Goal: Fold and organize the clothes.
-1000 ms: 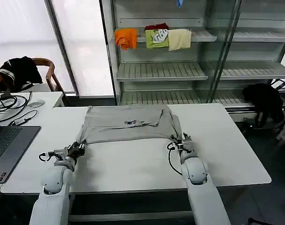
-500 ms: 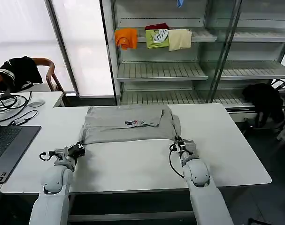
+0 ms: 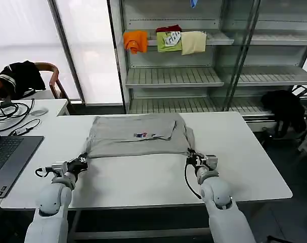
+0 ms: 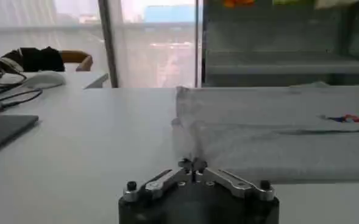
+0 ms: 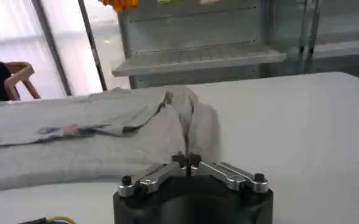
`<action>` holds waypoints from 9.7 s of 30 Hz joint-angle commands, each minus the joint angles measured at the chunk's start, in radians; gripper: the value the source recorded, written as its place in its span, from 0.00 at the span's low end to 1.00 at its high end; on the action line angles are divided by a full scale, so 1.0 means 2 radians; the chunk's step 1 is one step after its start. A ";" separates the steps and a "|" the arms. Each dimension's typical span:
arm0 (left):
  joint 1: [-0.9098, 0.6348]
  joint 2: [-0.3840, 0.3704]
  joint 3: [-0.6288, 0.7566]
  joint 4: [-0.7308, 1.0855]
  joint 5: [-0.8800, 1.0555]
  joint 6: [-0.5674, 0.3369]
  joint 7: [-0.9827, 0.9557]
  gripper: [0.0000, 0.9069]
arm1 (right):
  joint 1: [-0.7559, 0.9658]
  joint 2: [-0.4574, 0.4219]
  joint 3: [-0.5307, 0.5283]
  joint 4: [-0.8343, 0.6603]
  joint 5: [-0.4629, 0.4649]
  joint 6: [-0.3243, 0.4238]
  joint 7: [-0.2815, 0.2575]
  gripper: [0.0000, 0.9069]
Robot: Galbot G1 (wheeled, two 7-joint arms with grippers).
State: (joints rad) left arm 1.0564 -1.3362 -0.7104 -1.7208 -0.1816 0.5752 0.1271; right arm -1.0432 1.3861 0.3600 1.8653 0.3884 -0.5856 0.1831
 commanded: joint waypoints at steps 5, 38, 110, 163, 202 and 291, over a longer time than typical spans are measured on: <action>0.218 -0.003 -0.074 -0.194 -0.099 -0.004 0.002 0.00 | -0.169 -0.052 0.001 0.171 0.029 0.001 0.035 0.00; 0.219 -0.028 -0.098 -0.238 -0.118 -0.053 -0.028 1.00 | -0.149 0.036 0.000 0.200 -0.055 0.013 0.013 1.00; -0.185 0.048 0.042 0.218 -0.058 -0.059 0.040 0.01 | 0.256 0.136 -0.004 -0.344 -0.184 0.118 -0.102 0.00; 0.092 0.073 -0.051 -0.014 -0.082 -0.051 0.063 1.00 | -0.092 0.043 0.012 0.040 -0.190 0.022 -0.086 1.00; 0.125 0.024 -0.043 -0.060 -0.215 -0.049 -0.007 0.01 | 0.034 0.040 0.047 0.067 -0.093 0.004 -0.010 1.00; 0.088 0.003 0.005 -0.162 -0.135 -0.052 0.035 1.00 | 0.024 0.050 0.033 0.015 -0.124 0.015 -0.030 1.00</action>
State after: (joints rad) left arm 1.2297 -1.3810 -0.4739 -2.0614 -0.3750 0.5505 0.1431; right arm -0.9934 1.4859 0.4242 1.8955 0.1418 -0.5578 0.1260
